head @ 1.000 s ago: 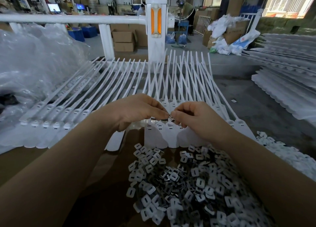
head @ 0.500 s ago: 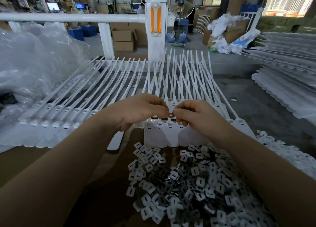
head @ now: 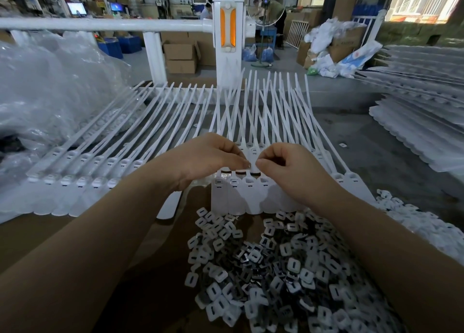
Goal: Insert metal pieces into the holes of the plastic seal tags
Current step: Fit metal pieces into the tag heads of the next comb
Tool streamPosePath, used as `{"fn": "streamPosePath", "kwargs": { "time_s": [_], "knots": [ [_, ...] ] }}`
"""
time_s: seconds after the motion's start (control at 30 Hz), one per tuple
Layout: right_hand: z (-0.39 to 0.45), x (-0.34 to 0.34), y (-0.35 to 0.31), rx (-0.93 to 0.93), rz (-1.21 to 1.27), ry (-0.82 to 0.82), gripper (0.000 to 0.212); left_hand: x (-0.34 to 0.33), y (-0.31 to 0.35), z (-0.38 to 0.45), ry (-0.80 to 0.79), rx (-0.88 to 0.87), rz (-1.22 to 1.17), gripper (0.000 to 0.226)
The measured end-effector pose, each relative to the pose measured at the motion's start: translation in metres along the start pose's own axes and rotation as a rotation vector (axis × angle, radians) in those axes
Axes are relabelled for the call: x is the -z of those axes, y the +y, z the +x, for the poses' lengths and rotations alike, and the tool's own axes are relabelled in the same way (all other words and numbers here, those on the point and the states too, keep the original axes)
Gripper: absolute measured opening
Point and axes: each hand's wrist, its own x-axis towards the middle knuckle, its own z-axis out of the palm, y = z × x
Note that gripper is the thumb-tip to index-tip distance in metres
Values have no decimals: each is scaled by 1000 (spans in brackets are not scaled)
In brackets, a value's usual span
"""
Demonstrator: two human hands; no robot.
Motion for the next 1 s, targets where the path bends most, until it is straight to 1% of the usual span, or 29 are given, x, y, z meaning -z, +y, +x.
{"fn": "streamPosePath", "kwargs": {
  "time_s": [0.03,0.1,0.27,0.43,0.63,0.8,0.93,1.0],
  "knots": [
    [1,0,1,-11,-40,12,16,-1,-1,0,17,15,0,12],
    [1,-1,2,-36,-89,-17,18,-3,-1,0,39,40,21,12],
    [0,-3,-2,-30,-28,-103,25,-11,-1,3,39,111,68,10],
    [0,-4,-1,-26,-44,-117,24,-11,-2,5,58,170,62,12],
    [-1,-5,-2,-30,-35,-118,21,-10,-8,8,79,188,145,8],
    [-1,-6,-3,-35,-42,-119,19,-9,-11,9,63,180,197,10],
    [-2,-6,-3,-35,-42,-118,17,-10,-12,10,88,173,253,13],
    [-3,-5,-3,-32,-39,-117,16,-9,-11,9,77,159,260,11]
  ]
}}
